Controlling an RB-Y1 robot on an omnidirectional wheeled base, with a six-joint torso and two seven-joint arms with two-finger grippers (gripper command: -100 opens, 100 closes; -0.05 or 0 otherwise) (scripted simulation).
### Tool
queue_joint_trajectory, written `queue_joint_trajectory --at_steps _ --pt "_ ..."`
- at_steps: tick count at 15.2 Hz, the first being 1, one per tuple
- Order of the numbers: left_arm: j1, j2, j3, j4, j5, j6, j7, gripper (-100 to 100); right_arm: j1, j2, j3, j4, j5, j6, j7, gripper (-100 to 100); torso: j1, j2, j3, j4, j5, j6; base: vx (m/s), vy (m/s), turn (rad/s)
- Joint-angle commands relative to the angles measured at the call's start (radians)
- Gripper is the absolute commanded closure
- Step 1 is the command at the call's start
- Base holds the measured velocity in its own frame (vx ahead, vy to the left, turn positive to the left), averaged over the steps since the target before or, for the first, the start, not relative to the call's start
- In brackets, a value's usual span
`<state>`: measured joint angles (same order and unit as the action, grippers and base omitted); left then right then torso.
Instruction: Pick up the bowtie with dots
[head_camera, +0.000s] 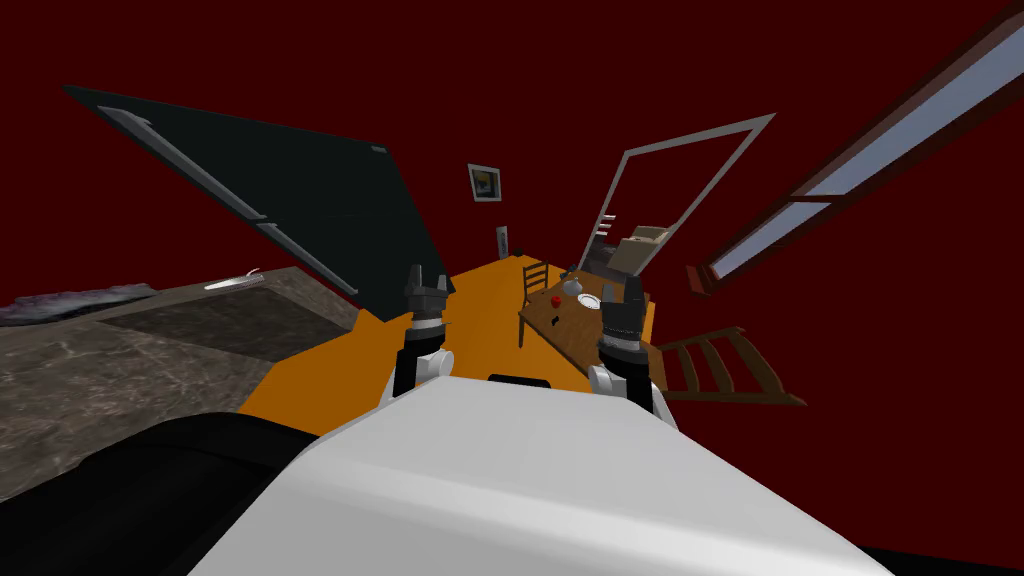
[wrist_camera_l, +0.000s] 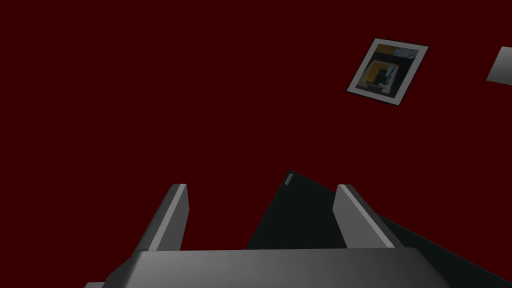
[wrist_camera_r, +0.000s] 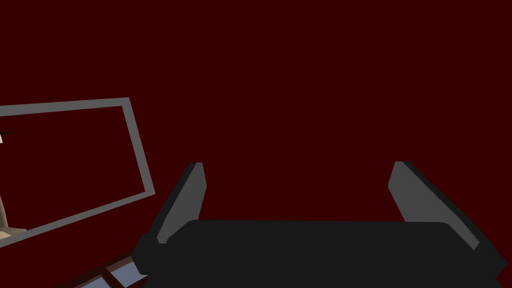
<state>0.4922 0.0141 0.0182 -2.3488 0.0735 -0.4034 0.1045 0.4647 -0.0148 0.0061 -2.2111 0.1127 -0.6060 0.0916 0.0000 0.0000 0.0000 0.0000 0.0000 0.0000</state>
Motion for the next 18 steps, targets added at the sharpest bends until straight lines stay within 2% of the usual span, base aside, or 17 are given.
queue_joint_trajectory --at_steps 1,4,5,6,7,8,9,10,11,12,13,14,15,16,18 --pt "0.0 0.0 0.0 0.0 0.0 0.0 0.0 0 -0.001 -0.028 -0.01 0.009 -0.007 0.014 -0.01 -100 0.0 0.0 0.0 0.0 0.0 0.0 0.01 0.01 0.019" --pt "0.0 0.0 0.0 0.0 0.0 0.0 0.0 0 -0.004 -0.088 -0.048 0.044 -0.033 0.068 -0.051 -100 0.001 -0.002 -0.001 -0.001 0.0 0.0 0.05 0.038 0.061" --pt "0.0 0.0 0.0 0.0 0.0 0.0 0.0 0 -0.004 -0.088 -0.048 0.044 -0.033 0.068 -0.051 -100 0.003 -0.004 -0.002 -0.001 0.0 0.0 0.073 0.07 0.043" --pt "0.0 0.0 0.0 0.0 0.0 0.0 0.0 0 -0.005 -0.107 -0.067 0.062 -0.046 0.095 -0.07 -100 0.004 -0.005 -0.003 -0.001 0.001 0.0 0.079 0.06 0.042" --pt "0.0 0.0 0.0 0.0 0.0 0.0 0.0 0 -0.005 -0.107 -0.067 0.062 -0.046 0.095 -0.07 -100 0.004 -0.006 -0.003 -0.001 0.001 0.0 0.062 0.05 0.038" --pt "0.0 0.0 0.0 0.0 0.0 0.0 0.0 0 -0.007 -0.124 -0.088 0.081 -0.061 0.125 -0.093 -100 0.004 -0.005 -0.003 -0.001 0.001 0.0 0.056 0.05 0.065" --pt "0.0 0.0 0.0 0.0 0.0 0.0 0.0 0 -0.007 -0.124 -0.088 0.081 -0.061 0.125 -0.093 -100 0.004 -0.005 -0.003 -0.001 0.001 0.0 0.055 0.049 0.047" --pt "0.0 0.0 0.0 0.0 0.0 0.0 0.0 0 -0.008 -0.14 -0.112 0.103 -0.077 0.159 -0.118 -100 0.003 -0.005 -0.003 -0.001 0.001 0.0 0.067 0.049 0.072" --pt "0.0 0.0 0.0 0.0 0.0 0.0 0.0 0 -0.008 -0.14 -0.112 0.103 -0.077 0.159 -0.118 -100 0.003 -0.005 -0.003 -0.001 0.001 0.0 0.073 0.047 0.056" --pt "0.0 0.0 0.0 0.0 0.0 0.0 0.0 0 -0.01 -0.155 -0.138 0.128 -0.095 0.192 -0.145 -100 0.003 -0.005 -0.003 -0.001 0.001 0.0 0.08 0.074 0.071" --pt "0.0 0.0 0.0 0.0 0.0 0.0 0.0 0 -0.01 -0.155 -0.138 0.128 -0.095 0.196 -0.145 -100 0.004 -0.006 -0.003 -0.001 0.001 0.0 0.073 0.076 0.049" --pt "0.0 0.0 0.0 0.0 0.0 0.0 0.0 0 -0.012 -0.169 -0.166 0.154 -0.115 0.225 -0.175 -100 0.005 -0.006 -0.003 -0.001 0.001 0.0 0.079 0.065 0.069" --pt "0.0 0.0 0.0 0.0 0.0 0.0 0.0 0 -0.012 -0.169 -0.166 0.154 -0.115 0.236 -0.175 -100 0.005 -0.006 -0.003 -0.001 0.001 0.0 0.085 0.054 0.059" --pt "0.0 0.0 0.0 0.0 0.0 0.0 0.0 0 -0.014 -0.182 -0.196 0.182 -0.136 0.267 -0.207 -100 0.004 -0.006 -0.004 -0.001 0.001 0.0 0.092 0.066 0.081" --pt "0.0 0.0 0.0 0.0 0.0 0.0 0.0 0 -0.014 -0.182 -0.196 0.182 -0.136 0.278 -0.207 -100 0.004 -0.007 -0.004 -0.002 0.001 0.0 0.074 0.055 0.043"
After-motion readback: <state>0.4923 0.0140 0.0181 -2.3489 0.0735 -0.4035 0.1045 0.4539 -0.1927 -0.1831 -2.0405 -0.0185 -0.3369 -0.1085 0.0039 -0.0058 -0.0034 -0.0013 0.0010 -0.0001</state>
